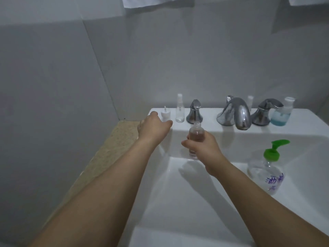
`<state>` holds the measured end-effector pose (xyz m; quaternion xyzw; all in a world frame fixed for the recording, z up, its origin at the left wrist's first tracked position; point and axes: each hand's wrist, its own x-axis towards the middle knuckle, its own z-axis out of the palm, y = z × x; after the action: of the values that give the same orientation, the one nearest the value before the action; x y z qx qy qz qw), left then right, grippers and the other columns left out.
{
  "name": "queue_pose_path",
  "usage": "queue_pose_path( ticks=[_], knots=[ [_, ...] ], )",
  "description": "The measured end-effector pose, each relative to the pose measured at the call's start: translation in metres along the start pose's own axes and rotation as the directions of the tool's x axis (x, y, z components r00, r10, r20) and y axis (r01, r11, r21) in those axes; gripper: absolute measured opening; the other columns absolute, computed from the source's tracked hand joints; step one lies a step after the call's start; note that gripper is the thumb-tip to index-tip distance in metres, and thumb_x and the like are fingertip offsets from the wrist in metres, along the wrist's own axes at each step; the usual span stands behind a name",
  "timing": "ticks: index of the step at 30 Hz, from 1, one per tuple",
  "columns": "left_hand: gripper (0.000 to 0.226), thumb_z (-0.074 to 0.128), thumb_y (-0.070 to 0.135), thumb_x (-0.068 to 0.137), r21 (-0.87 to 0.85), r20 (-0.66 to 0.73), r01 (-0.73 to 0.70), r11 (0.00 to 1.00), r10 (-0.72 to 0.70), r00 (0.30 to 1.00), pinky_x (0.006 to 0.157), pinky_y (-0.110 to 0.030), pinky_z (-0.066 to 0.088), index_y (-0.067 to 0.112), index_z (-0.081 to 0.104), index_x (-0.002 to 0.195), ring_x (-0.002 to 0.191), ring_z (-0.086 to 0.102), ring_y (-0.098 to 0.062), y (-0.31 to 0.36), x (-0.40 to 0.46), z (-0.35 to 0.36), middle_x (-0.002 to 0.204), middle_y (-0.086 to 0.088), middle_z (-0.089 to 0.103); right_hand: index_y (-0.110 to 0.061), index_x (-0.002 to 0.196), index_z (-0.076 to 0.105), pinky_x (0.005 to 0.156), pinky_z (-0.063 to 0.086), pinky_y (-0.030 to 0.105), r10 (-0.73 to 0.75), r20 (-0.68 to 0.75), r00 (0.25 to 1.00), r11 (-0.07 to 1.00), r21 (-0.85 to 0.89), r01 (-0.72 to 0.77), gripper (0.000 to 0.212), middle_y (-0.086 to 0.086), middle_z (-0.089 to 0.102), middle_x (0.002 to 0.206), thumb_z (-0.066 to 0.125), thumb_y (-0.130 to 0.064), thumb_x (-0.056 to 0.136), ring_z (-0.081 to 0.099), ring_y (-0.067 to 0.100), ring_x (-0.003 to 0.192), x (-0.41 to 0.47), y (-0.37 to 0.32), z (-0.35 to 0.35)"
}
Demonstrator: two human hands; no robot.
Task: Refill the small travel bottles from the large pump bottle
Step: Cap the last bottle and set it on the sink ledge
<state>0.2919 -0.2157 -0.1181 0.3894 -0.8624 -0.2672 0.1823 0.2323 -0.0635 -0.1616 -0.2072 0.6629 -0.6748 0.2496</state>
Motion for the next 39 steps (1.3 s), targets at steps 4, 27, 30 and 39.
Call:
queue_pose_path(
  ticks=[4,27,30,39],
  knots=[
    [0.060,0.061,0.048,0.082,-0.103,-0.089,0.014,0.995,-0.024,0.996,0.105,-0.045,0.037,0.018,0.051,0.133,0.125,0.048,-0.030,0.001,0.013,0.010,0.132,-0.002,0.057,-0.018,0.072,0.050,0.056,0.031,0.029,-0.010,-0.036,0.999,0.996,-0.088,0.006,0.022,0.001,0.042,0.063,0.070,-0.007,0.068,0.036,0.017,0.056,0.016,0.015,-0.006],
    [0.041,0.066,0.035,0.081,-0.308,-0.349,-0.476,0.824,0.368,0.862,0.067,-0.030,0.049,0.023,0.051,0.118,0.068,0.056,-0.008,0.010,-0.032,0.007,0.078,0.009,0.059,-0.021,0.066,0.051,0.058,0.039,0.031,0.006,0.021,1.000,0.982,-0.191,-0.002,0.023,-0.007,0.048,0.059,0.072,-0.011,0.063,0.045,0.016,0.056,0.030,0.021,0.001],
    [0.036,0.068,0.027,0.082,-0.435,-0.382,-0.495,0.752,0.344,0.858,0.060,-0.025,0.041,0.019,0.045,0.109,0.058,0.047,-0.007,0.018,-0.032,0.008,0.066,0.010,0.050,-0.020,0.072,0.056,0.059,0.044,0.031,0.007,0.028,1.000,0.971,-0.238,-0.001,0.021,-0.007,0.055,0.064,0.074,-0.015,0.062,0.051,0.015,0.059,0.030,0.021,0.002],
    [0.015,0.063,0.028,0.085,-0.448,-0.371,-0.480,0.755,0.331,0.868,0.061,-0.020,0.043,0.019,0.067,0.097,0.064,0.051,-0.002,0.001,-0.023,-0.012,0.079,0.013,0.061,-0.022,0.067,0.057,0.054,0.040,0.018,-0.003,0.057,0.998,0.940,-0.341,0.022,0.020,-0.017,0.053,0.054,0.072,-0.008,0.068,0.048,0.000,0.051,0.029,0.020,0.001]
  ],
)
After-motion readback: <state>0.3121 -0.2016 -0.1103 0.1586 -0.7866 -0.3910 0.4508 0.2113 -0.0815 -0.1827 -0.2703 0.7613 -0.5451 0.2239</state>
